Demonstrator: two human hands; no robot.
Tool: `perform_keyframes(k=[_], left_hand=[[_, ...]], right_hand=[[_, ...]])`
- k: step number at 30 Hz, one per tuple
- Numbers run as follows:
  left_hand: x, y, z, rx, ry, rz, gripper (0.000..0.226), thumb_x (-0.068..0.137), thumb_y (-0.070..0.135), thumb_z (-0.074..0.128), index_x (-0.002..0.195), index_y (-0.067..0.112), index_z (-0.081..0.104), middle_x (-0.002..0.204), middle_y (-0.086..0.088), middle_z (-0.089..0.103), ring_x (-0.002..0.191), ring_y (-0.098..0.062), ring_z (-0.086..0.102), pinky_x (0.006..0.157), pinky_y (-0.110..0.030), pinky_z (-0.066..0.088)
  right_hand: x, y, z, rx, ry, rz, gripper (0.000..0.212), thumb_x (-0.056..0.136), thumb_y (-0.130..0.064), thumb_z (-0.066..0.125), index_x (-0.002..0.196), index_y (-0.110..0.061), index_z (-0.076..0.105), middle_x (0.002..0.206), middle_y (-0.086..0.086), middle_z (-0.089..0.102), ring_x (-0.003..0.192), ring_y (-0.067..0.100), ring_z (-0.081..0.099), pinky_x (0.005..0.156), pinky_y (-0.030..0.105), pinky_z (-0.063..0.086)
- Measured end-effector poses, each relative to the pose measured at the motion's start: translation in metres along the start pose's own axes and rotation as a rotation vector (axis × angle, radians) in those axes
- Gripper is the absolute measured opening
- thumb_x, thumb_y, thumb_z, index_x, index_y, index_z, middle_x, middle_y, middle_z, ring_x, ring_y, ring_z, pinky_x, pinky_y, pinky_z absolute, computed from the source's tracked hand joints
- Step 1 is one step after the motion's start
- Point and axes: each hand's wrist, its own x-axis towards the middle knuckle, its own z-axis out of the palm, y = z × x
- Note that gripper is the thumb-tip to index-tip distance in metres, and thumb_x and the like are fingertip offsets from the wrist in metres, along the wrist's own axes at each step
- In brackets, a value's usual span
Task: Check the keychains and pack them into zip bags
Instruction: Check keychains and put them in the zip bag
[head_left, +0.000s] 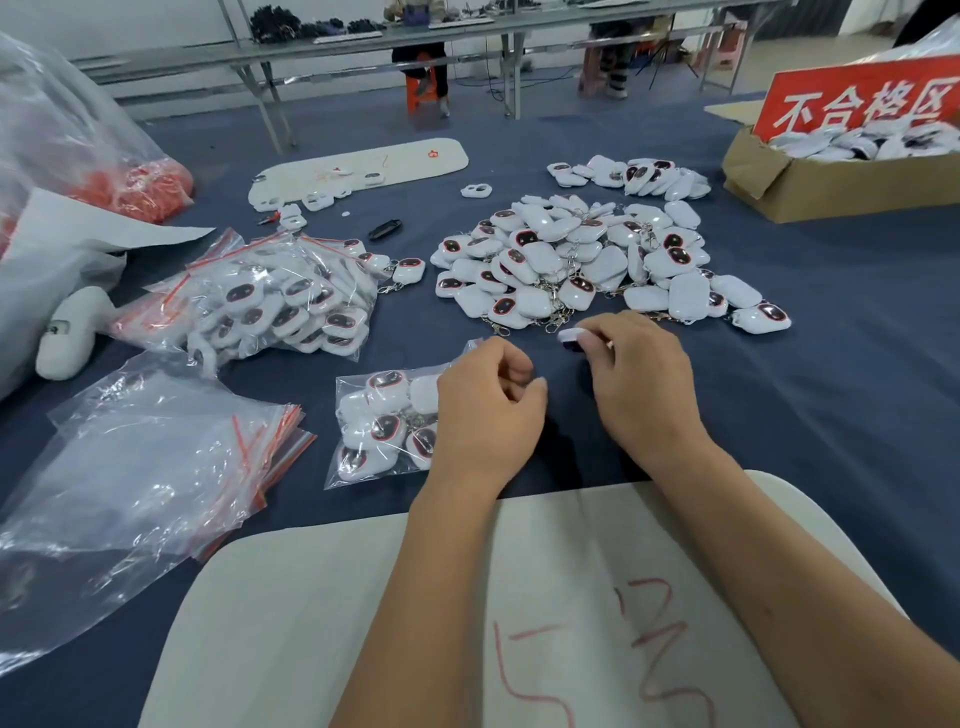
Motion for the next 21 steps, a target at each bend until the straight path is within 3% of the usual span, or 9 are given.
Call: perform_keyframes(k=[4, 7, 11, 15, 21], left_hand=[[0.0017, 0.0029, -0.0013, -0.131, -0.010, -0.088, 0.010, 0.093, 0.023, 0.075, 0.100, 0.018, 0.070, 0.087, 0.000, 0.071, 0.075, -0.020, 0.070, 0.071, -0.033, 0.060], [0.0028, 0.0041, -0.0033, -0.180, -0.027, -0.110, 0.005, 0.096, 0.017, 0.071, 0.093, 0.014, 0.073, 0.082, -0.005, 0.073, 0.071, -0.018, 0.071, 0.064, -0.031, 0.060], [0.0032, 0.0052, -0.0058, -0.286, -0.060, -0.186, 0.010, 0.096, 0.021, 0.073, 0.089, 0.013, 0.074, 0.078, -0.008, 0.075, 0.063, -0.013, 0.070, 0.061, -0.035, 0.063], [0.0042, 0.0055, -0.0071, -0.332, -0.054, -0.226, 0.012, 0.092, 0.019, 0.078, 0.089, 0.009, 0.072, 0.081, -0.014, 0.076, 0.056, -0.011, 0.065, 0.059, -0.023, 0.056], [0.0038, 0.0049, -0.0070, -0.376, -0.085, -0.234, 0.010, 0.093, 0.018, 0.076, 0.092, 0.009, 0.072, 0.086, -0.016, 0.076, 0.063, -0.010, 0.066, 0.062, -0.024, 0.056]], right_hand=[[-0.0081, 0.0002, -0.0043, 0.568, -0.155, 0.226, 0.028, 0.108, -0.026, 0.056, 0.092, -0.020, 0.078, 0.071, 0.000, 0.072, 0.055, 0.013, 0.062, 0.053, 0.026, 0.049], [-0.0109, 0.0022, -0.0050, 0.810, -0.264, 0.270, 0.030, 0.109, -0.025, 0.055, 0.094, -0.014, 0.078, 0.065, 0.005, 0.068, 0.049, 0.013, 0.053, 0.045, 0.020, 0.042], [-0.0095, 0.0032, -0.0059, 0.859, -0.312, 0.242, 0.029, 0.109, -0.025, 0.055, 0.097, -0.015, 0.079, 0.063, 0.006, 0.068, 0.047, 0.013, 0.051, 0.047, 0.019, 0.044], [-0.0109, 0.0013, -0.0059, 0.924, -0.363, 0.208, 0.028, 0.110, -0.019, 0.053, 0.102, -0.011, 0.078, 0.068, 0.009, 0.071, 0.050, 0.016, 0.060, 0.048, 0.022, 0.050], [-0.0110, 0.0006, -0.0072, 0.917, -0.374, 0.179, 0.027, 0.110, -0.022, 0.053, 0.105, -0.012, 0.078, 0.073, 0.019, 0.071, 0.057, 0.024, 0.061, 0.052, 0.025, 0.053]])
